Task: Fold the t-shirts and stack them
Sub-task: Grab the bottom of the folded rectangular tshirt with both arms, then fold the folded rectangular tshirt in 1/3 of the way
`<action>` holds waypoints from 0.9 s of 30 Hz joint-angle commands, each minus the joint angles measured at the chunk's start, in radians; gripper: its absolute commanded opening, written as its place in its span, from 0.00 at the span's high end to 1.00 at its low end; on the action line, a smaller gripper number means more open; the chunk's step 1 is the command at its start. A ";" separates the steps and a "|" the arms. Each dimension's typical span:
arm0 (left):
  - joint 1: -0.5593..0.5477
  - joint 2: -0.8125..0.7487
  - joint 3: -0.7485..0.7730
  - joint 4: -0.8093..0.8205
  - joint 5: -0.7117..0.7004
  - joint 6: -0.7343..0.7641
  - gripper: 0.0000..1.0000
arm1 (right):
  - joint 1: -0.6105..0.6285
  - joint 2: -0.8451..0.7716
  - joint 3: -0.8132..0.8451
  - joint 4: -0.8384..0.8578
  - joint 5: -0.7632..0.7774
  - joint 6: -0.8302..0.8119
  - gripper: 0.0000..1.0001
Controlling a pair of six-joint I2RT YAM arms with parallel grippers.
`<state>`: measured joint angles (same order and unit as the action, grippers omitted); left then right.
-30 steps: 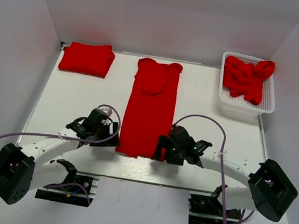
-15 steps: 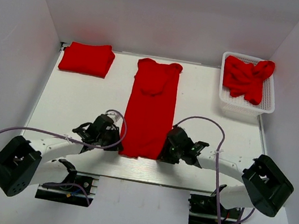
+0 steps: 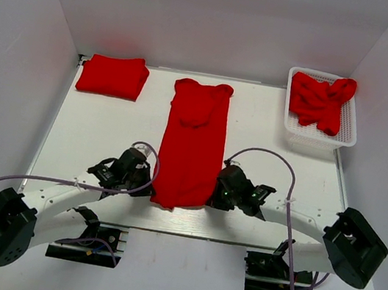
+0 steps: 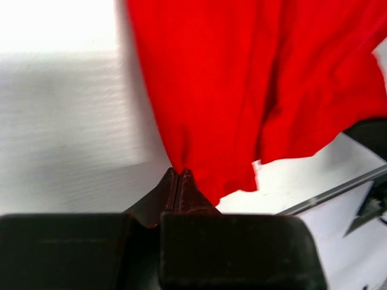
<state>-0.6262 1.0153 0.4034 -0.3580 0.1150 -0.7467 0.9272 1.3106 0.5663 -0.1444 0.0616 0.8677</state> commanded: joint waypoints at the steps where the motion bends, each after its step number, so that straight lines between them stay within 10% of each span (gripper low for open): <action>1: -0.006 0.024 0.090 -0.021 -0.025 -0.029 1.00 | 0.004 -0.056 0.043 -0.018 0.069 -0.053 1.00; 27: 0.134 0.549 0.748 -0.099 -0.225 0.050 1.00 | -0.237 0.240 0.537 -0.135 0.161 -0.380 1.00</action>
<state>-0.5201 1.5585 1.0962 -0.4515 -0.0734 -0.7231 0.7177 1.5394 1.0477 -0.2737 0.2344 0.5446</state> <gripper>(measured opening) 0.031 0.016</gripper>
